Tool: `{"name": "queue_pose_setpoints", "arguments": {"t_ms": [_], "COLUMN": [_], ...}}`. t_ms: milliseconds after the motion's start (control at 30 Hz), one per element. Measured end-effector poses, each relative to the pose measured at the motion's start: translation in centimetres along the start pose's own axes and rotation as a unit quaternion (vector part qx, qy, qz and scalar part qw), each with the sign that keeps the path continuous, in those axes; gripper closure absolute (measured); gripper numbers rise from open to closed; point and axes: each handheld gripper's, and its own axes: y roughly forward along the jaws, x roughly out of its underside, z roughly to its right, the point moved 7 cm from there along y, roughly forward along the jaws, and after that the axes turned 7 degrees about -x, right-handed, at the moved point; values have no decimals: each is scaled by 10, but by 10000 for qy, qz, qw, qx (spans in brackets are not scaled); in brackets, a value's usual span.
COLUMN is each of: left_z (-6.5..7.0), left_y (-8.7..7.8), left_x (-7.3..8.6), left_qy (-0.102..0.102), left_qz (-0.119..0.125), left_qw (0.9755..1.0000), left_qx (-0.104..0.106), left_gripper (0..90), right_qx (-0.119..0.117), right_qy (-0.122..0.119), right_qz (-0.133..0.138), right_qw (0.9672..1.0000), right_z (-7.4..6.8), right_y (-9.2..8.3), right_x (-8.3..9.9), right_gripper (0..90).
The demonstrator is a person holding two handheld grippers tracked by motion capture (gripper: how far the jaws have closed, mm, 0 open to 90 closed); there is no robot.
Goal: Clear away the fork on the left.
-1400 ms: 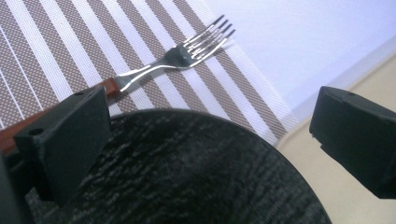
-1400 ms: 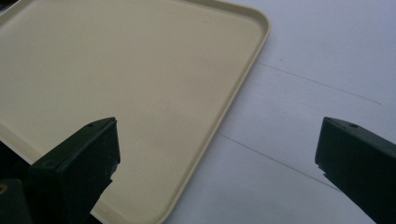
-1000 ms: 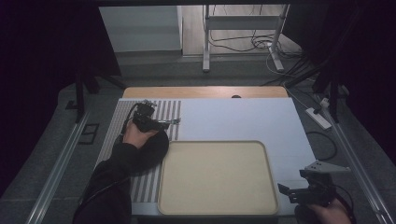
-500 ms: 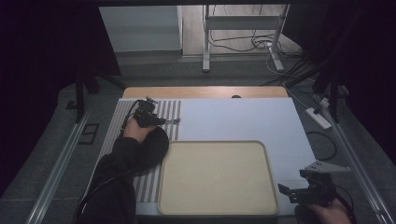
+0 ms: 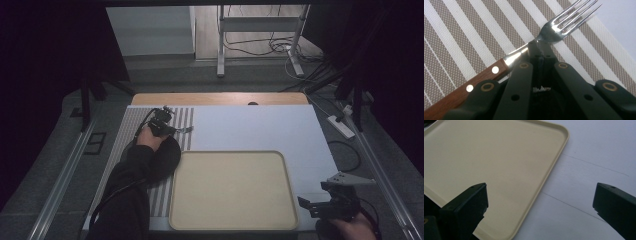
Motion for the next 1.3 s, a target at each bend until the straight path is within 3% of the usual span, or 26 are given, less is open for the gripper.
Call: {"name": "queue_pose_setpoints", "arguments": {"t_ms": [233,467,567,667,800,833,867,933,1000,1200,1300], "left_z": [-8,-16,-16,-18,-26,-28,-30,-36,-40,-50,-53], "left_y": [7,14,12,4,-9,-11,-14,-17,-18,-15,-12], "left_x": [-11,-20,-20,-19,-17,-16,-16,-15,-15,-17,-17], "left_qy": [-102,-254,-220,-137,-122,-150,-174,-241,-359,-512,-487], "left_qz": [85,196,161,274,294,304,318,369,356,284,177], "left_qw": [9997,9991,9994,9993,9994,9994,9993,9990,9987,9982,9987], "left_qx": [-213,-262,-229,-205,-118,-79,-49,-120,7,-88,-22], "left_gripper": [890,890,890,865,741,623,623,512,380,69,2], "right_qx": [-8,-20,-20,-21,-13,-9,-9,-7,-6,-9,-3], "right_qy": [10,36,41,48,47,45,45,49,51,51,55], "right_qz": [16,35,38,41,28,17,17,15,12,6,-3], "right_qw": [10000,10000,10000,10000,10000,10000,10000,10000,10000,10000,10000], "right_z": [0,1,1,1,1,1,1,1,1,1,1], "right_y": [0,-1,-1,-1,0,0,0,0,0,0,0], "right_x": [0,0,0,0,0,0,0,0,0,0,0], "right_gripper": [5,5,6,6,6,6,6,6,5,5,6]}}
